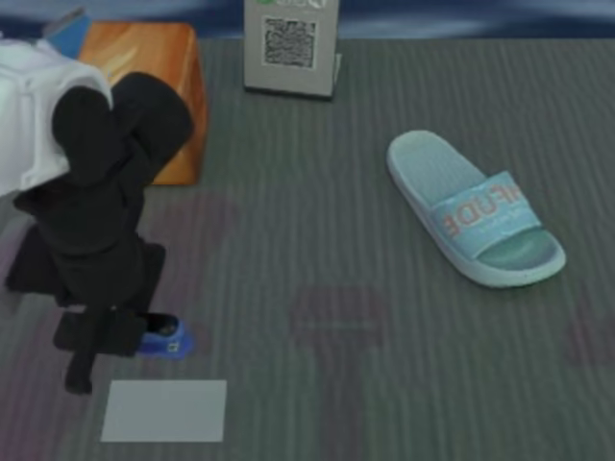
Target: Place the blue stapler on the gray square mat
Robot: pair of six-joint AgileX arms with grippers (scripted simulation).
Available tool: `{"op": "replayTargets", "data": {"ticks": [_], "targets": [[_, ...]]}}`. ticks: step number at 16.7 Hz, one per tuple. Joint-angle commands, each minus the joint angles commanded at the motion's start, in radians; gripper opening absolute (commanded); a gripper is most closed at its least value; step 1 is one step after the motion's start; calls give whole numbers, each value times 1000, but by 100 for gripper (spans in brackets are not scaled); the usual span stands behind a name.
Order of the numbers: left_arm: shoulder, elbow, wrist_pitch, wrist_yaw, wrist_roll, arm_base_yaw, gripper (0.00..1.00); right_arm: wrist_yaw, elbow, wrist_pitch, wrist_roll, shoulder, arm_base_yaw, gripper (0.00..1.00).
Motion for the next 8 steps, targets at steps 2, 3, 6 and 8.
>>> {"op": "replayTargets", "data": {"ticks": [2,3,6,8], "targets": [[-40,-33,10,0,-85,-9,0,0,0,0,0,0,0,100],[-55,-45,14,1,-112,-12,0,0,0,0,0,0,0,100],[-66,-55,18,1,-133,-15,0,0,0,0,0,0,0,100],[-66,-55,18,1,-133,-15,0,0,0,0,0,0,0,100]]}}
